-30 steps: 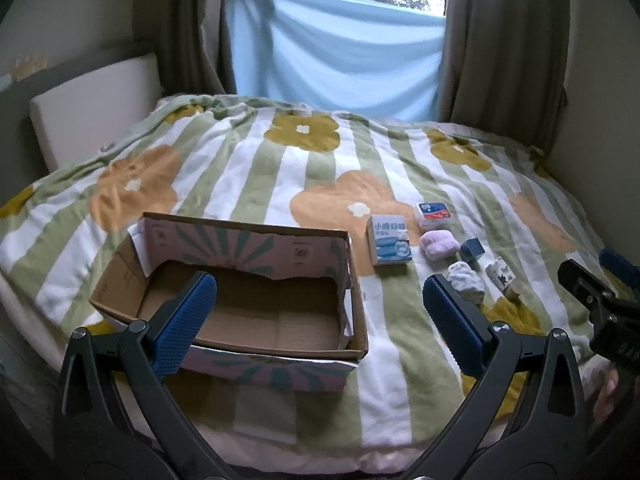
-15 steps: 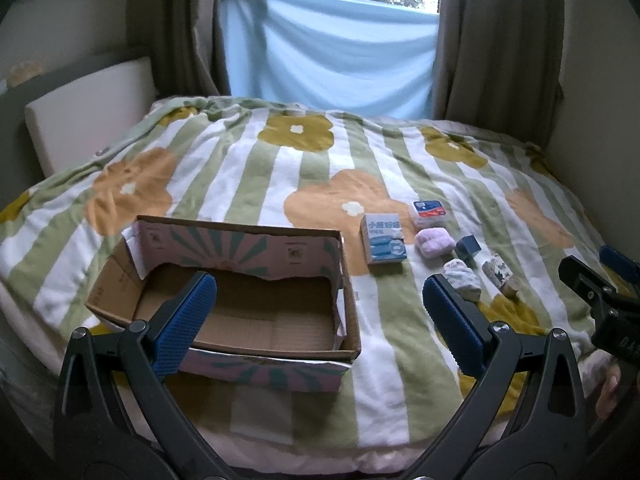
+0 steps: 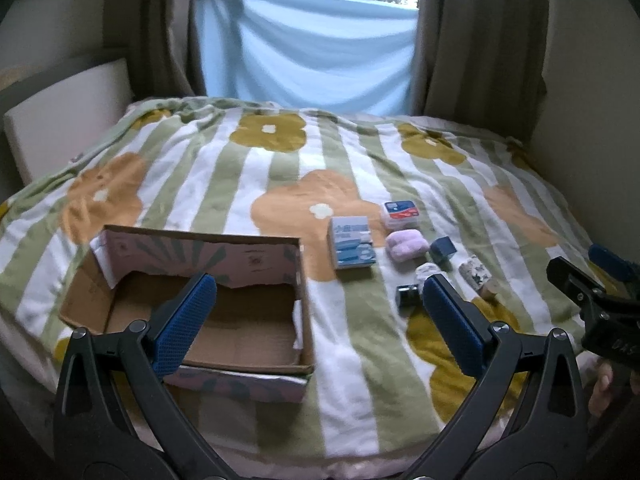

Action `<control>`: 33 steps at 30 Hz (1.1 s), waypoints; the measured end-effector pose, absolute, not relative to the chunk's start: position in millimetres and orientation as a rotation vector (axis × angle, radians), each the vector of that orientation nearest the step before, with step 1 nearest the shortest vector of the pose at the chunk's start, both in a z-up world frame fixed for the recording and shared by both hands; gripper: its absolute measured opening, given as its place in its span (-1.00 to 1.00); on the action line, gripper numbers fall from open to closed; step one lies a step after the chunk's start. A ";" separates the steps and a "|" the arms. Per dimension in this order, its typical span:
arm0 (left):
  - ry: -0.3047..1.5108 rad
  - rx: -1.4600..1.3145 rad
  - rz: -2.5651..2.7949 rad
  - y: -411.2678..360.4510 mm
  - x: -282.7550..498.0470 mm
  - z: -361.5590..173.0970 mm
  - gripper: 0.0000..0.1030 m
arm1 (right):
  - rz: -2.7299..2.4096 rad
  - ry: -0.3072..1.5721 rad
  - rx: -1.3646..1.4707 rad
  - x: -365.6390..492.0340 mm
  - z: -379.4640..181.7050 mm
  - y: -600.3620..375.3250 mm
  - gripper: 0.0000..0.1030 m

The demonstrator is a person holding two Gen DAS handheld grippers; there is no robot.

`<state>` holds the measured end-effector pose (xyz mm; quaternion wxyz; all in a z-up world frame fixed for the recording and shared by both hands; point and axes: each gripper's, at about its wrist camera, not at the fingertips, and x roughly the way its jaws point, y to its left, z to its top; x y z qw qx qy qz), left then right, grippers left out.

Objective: Organize objects

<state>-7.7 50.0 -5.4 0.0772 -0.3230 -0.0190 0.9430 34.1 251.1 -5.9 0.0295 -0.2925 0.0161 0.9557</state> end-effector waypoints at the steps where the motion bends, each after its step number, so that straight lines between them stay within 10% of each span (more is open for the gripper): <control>1: -0.050 -0.966 2.821 54.8 -9.9 -5.0 0.99 | 2.945 0.048 -0.903 33.2 -5.8 253.6 0.99; 33: -0.029 -1.325 2.696 164.3 -211.2 -122.7 0.99 | 2.903 -0.030 -1.266 -125.9 -95.5 349.4 0.99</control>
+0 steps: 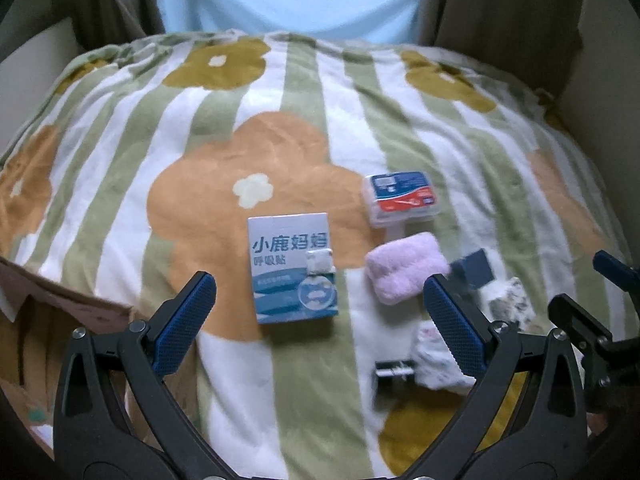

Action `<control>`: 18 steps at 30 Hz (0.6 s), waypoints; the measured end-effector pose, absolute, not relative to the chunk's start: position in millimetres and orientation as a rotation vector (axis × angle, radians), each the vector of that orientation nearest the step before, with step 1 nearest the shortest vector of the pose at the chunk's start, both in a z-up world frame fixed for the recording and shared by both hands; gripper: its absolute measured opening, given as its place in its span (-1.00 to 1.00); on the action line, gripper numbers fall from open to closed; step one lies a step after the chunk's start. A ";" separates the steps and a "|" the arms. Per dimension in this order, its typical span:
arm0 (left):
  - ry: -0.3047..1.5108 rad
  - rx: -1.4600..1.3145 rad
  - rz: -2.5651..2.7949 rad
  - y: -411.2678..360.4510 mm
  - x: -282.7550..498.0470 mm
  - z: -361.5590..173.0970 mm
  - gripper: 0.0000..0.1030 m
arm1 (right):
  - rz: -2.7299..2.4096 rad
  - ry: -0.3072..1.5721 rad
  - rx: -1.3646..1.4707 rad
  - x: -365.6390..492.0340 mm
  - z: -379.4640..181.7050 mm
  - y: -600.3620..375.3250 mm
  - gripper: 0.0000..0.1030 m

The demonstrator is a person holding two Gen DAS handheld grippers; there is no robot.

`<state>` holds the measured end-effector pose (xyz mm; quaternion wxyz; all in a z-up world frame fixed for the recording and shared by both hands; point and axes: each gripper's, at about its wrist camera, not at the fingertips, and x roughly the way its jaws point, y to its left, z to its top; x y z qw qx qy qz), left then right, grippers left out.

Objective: Organize objects

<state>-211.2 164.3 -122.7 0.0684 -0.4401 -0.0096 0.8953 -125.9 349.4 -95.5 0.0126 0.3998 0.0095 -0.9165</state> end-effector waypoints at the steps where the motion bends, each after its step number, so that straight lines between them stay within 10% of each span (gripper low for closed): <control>1: -0.026 -1.345 2.698 163.7 -216.4 -127.6 0.99 | -2.848 0.036 1.256 -131.4 -100.4 349.5 0.98; 18: 0.183 -1.471 2.770 170.4 -257.4 -175.6 0.99 | -2.730 0.138 1.426 -186.7 -163.4 342.3 0.61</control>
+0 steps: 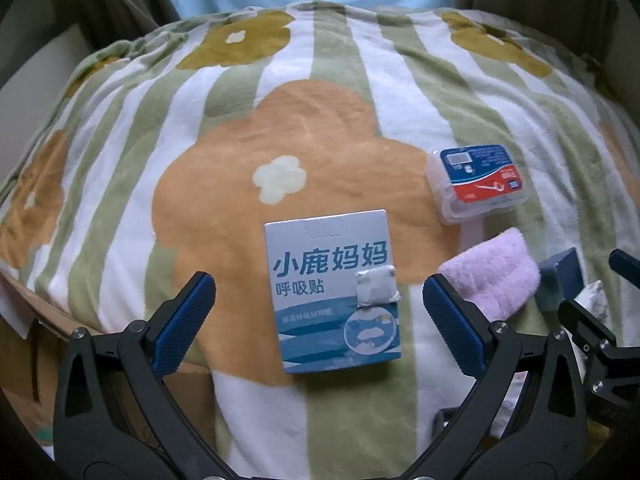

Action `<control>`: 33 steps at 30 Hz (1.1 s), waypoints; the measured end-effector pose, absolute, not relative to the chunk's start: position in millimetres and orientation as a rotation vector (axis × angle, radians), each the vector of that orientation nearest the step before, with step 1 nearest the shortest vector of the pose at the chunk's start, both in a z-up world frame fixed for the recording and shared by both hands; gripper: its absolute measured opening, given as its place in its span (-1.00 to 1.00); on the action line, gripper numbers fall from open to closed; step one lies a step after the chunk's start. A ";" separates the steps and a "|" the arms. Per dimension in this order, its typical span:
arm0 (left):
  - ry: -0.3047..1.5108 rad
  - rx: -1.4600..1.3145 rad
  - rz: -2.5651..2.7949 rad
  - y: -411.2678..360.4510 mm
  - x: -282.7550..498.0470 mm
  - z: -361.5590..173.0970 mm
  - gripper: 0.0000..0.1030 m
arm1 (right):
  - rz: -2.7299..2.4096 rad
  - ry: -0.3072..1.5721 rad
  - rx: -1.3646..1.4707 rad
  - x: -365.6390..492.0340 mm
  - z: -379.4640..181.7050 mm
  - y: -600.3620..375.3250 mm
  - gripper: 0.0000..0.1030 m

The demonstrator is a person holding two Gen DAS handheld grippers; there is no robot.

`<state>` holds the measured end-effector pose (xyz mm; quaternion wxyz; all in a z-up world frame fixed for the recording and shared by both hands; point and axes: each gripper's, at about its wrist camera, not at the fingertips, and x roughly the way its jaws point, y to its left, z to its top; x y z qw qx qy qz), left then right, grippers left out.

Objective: Organize objects

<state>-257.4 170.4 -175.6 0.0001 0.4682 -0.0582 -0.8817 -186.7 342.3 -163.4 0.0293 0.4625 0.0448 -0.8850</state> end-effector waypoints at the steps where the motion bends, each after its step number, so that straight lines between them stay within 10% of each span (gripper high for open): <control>1: -0.204 1.461 -2.771 172.7 -256.6 -175.9 0.99 | -2.727 0.141 1.428 -187.3 -164.9 341.9 0.60; 12: -0.154 1.517 -2.760 177.9 -269.6 -187.6 0.97 | -2.718 0.141 1.427 -189.2 -170.2 341.8 0.58; 26: -0.037 1.615 -2.750 166.7 -283.1 -214.4 0.26 | -2.648 0.137 1.489 -204.4 -193.0 339.3 0.02; 33: -0.013 1.596 -2.783 164.2 -278.2 -209.4 0.25 | -2.651 0.071 1.492 -204.4 -198.3 342.9 -0.34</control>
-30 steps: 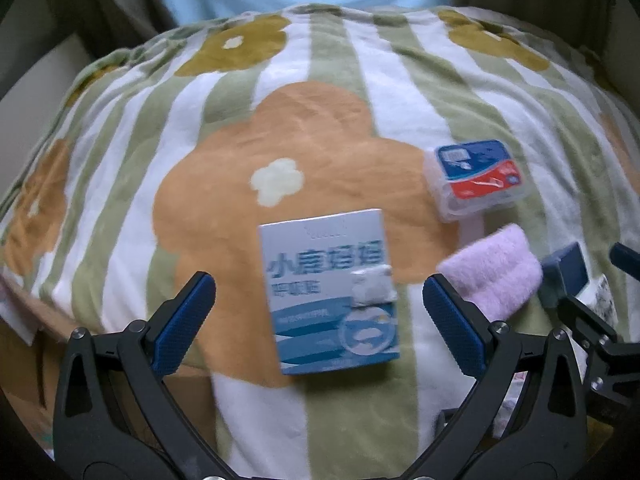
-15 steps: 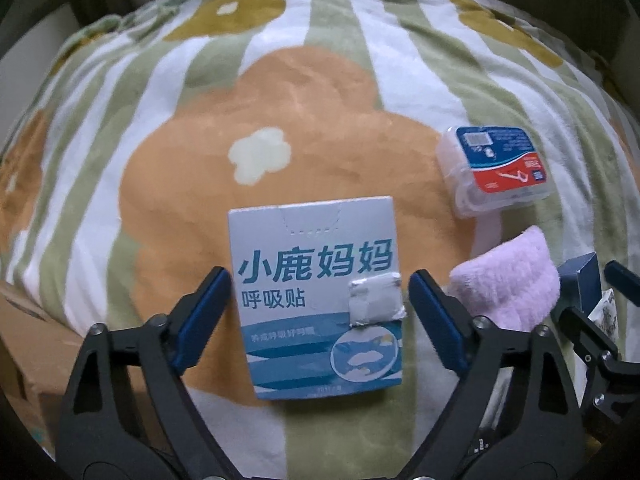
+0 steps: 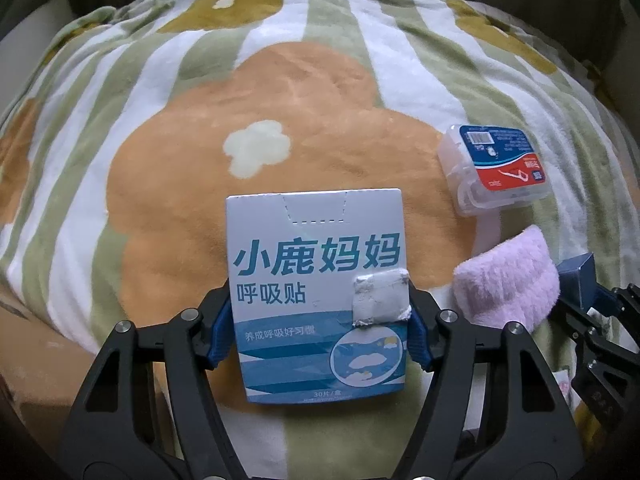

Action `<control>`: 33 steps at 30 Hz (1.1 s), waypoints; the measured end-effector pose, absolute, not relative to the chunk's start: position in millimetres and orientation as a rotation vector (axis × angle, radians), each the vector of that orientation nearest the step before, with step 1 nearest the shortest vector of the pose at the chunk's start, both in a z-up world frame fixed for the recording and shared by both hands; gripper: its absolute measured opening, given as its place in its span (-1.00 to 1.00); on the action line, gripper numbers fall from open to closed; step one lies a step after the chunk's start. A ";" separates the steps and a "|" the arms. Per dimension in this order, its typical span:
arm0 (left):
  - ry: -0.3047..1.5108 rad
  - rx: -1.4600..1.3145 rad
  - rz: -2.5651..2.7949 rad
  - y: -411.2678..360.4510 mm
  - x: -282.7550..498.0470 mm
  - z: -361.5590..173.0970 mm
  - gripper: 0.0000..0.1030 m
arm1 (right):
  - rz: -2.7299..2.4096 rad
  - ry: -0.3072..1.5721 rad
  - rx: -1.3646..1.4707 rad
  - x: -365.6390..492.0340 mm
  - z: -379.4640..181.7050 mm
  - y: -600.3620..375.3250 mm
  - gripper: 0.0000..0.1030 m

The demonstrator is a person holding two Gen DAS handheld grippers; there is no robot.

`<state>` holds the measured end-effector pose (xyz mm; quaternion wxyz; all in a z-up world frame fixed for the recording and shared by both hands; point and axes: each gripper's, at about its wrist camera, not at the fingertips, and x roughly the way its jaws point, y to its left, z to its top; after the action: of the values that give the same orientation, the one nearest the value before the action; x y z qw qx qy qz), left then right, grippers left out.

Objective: Organize objects

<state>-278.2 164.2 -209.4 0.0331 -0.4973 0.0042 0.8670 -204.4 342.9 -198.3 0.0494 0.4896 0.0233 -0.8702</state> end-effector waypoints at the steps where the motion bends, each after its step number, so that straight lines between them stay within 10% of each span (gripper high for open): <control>1: 0.010 -1.528 2.665 164.4 -277.0 -208.2 0.25 | -2.654 0.073 1.490 -203.8 -197.7 342.8 -0.34; 33: -0.010 -1.163 2.720 139.3 -152.7 -43.5 0.25 | -2.789 0.113 1.199 -121.0 -60.5 297.3 -0.34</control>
<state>-152.7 139.3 -43.5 0.0915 -0.3916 -0.0033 0.9156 -121.0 297.3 -60.5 0.0519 0.3942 0.0372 -0.9168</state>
